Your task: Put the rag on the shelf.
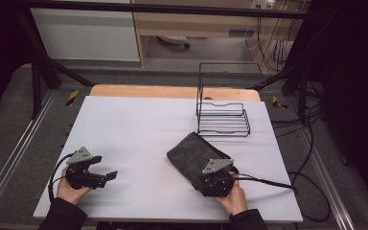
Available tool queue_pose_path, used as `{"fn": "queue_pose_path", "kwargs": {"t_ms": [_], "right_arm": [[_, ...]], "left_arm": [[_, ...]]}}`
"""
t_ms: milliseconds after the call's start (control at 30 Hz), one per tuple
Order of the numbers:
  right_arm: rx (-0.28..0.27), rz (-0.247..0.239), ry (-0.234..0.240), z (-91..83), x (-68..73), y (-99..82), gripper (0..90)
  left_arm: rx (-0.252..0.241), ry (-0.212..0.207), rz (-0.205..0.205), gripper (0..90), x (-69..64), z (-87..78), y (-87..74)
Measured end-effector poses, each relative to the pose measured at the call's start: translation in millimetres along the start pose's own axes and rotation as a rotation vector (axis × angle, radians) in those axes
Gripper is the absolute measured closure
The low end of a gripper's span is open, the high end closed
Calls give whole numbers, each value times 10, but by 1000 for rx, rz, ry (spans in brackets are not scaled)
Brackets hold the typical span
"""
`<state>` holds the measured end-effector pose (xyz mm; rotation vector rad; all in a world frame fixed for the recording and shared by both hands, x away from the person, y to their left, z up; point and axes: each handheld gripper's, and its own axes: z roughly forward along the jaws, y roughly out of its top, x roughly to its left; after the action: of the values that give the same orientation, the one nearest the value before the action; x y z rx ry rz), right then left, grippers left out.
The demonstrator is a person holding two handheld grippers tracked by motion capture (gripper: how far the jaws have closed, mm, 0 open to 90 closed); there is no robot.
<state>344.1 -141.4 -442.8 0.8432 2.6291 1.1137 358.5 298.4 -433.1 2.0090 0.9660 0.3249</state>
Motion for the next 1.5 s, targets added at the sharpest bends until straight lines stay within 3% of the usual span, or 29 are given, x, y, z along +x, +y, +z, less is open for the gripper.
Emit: {"fn": "queue_pose_path", "kwargs": {"t_ms": [167,300,400,600,800,1000,1333,1500], "right_arm": [[5,-42,-41,9,6,-9,749],[8,-45,-48,5,-1,-2,814],[10,-19,-47,-6,-11,16,839],[4,-30,-31,-34,20,103,852],[-32,39,21,-50,5,182,855],[-59,50,55,4,80,314,856],[-79,92,75,268,271,526,855],[-81,88,77,341,329,608,856]], "left_arm": [[4,1,1,64,-3,6,0],[3,2,0,65,0,3,-1],[2,3,-1,65,1,1,0],[5,5,-3,66,4,4,-1],[6,6,-4,66,10,5,-2],[7,9,-6,66,8,4,0],[10,17,-10,66,7,4,-1],[15,15,-7,66,7,6,1]]}}
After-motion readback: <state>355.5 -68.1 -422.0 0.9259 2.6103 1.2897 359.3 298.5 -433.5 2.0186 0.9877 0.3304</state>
